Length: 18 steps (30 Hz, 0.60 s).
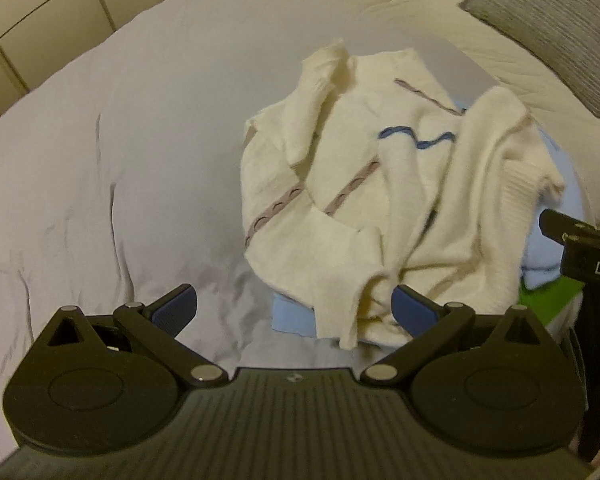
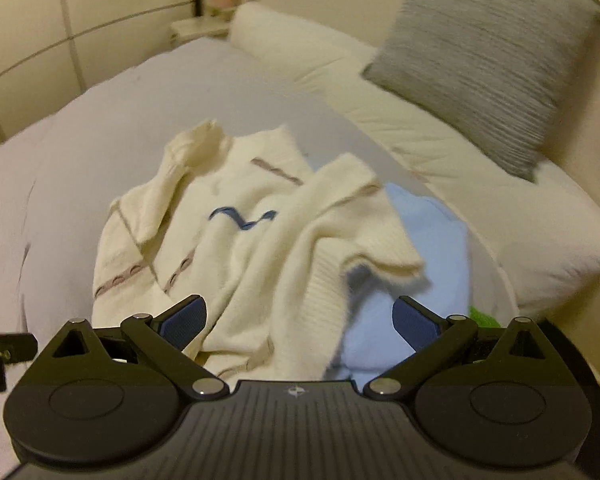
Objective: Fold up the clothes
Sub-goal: 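Grasp the cream sweater hem with the left gripper while the right gripper grasps it too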
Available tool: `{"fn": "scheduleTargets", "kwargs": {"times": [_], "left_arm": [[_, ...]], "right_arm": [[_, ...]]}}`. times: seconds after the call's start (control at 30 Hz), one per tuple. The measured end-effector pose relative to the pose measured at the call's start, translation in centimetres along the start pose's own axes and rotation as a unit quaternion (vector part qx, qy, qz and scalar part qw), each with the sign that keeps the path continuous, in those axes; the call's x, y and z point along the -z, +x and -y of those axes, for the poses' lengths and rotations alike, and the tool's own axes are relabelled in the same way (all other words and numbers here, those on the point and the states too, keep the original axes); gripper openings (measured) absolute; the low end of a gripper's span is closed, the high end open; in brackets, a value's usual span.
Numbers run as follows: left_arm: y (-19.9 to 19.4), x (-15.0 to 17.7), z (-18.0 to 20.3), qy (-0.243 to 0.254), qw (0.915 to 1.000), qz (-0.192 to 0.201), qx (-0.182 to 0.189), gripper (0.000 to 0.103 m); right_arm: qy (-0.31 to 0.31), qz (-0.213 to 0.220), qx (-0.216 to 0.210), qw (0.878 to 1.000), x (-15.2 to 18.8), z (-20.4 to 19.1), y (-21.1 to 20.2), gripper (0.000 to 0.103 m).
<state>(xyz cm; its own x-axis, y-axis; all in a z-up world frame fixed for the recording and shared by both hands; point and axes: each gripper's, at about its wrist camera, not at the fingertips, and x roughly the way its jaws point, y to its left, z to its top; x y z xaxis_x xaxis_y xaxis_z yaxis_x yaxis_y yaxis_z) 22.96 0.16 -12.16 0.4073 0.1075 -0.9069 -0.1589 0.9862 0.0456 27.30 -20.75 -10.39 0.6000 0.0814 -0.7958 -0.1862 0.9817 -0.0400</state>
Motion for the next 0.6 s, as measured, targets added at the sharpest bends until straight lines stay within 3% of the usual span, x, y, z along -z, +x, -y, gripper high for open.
{"fn": "scheduleTargets", "kwargs": {"times": [0.13, 0.33, 0.4, 0.5, 0.6], "left_arm": [[2.1, -1.2, 0.2, -0.013, 0.9998, 0.000, -0.014, 0.099], [5.7, -3.4, 0.5, -0.033, 0.9991, -0.018, -0.018, 0.092], [7.0, -4.3, 0.4, -0.037, 0.9988, -0.029, -0.011, 0.092], [8.8, -5.5, -0.1, -0.057, 0.9978, -0.033, 0.007, 0.092], [10.6, -6.7, -0.8, -0.075, 0.9965, -0.032, 0.019, 0.083]], "right_arm": [[0.000, -0.005, -0.025, 1.000, -1.3, 0.6, 2.4, 0.099], [-0.015, 0.036, -0.043, 0.998, -3.4, 1.3, 5.1, 0.098], [-0.039, 0.028, -0.055, 0.997, -4.3, 1.3, 6.5, 0.092], [-0.063, 0.015, -0.078, 0.995, -5.8, 1.3, 8.5, 0.089], [-0.085, 0.001, -0.083, 0.993, -7.5, 1.0, 10.8, 0.089]]}}
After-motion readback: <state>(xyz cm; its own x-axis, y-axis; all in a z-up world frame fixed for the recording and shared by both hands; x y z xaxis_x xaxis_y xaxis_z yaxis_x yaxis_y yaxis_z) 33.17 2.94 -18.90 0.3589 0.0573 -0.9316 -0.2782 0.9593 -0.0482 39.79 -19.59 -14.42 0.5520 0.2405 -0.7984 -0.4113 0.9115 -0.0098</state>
